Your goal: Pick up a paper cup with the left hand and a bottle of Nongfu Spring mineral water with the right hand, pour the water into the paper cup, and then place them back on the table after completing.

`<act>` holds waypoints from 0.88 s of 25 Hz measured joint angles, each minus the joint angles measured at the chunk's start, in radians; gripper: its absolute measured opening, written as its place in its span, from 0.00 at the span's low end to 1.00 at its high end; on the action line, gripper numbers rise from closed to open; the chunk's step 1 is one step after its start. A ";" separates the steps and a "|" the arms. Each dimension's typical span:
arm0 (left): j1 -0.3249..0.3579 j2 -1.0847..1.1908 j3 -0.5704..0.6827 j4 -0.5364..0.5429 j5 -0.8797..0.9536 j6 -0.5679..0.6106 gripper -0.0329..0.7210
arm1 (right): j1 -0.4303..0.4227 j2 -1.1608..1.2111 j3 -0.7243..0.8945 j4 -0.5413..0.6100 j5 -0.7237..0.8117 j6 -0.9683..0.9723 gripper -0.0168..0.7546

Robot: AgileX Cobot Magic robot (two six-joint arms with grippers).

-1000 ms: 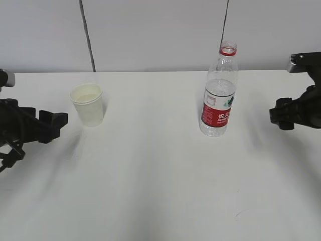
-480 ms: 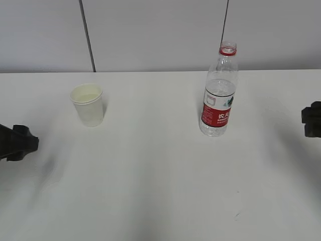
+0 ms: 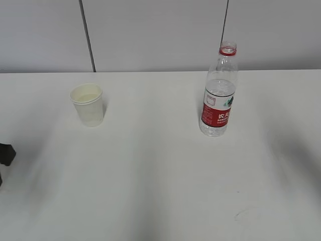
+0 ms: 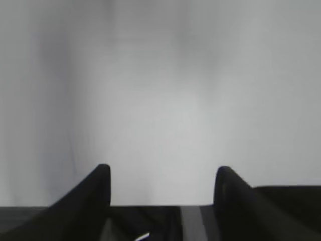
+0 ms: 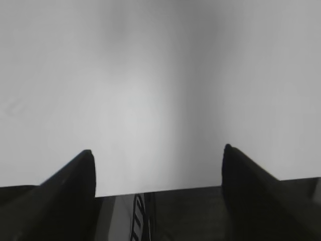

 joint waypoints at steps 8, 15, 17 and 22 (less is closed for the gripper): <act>0.000 0.000 -0.096 -0.029 0.168 0.090 0.57 | 0.000 -0.016 -0.022 0.091 0.038 -0.049 0.76; 0.000 -0.054 -0.092 -0.091 0.173 0.112 0.57 | 0.000 -0.119 -0.022 0.144 0.043 -0.052 0.76; 0.000 -0.105 -0.070 -0.103 0.171 0.125 0.57 | 0.000 -0.169 -0.022 0.144 0.043 -0.054 0.76; 0.000 -0.324 0.003 -0.091 0.183 0.128 0.55 | 0.000 -0.322 -0.022 0.144 0.050 -0.074 0.76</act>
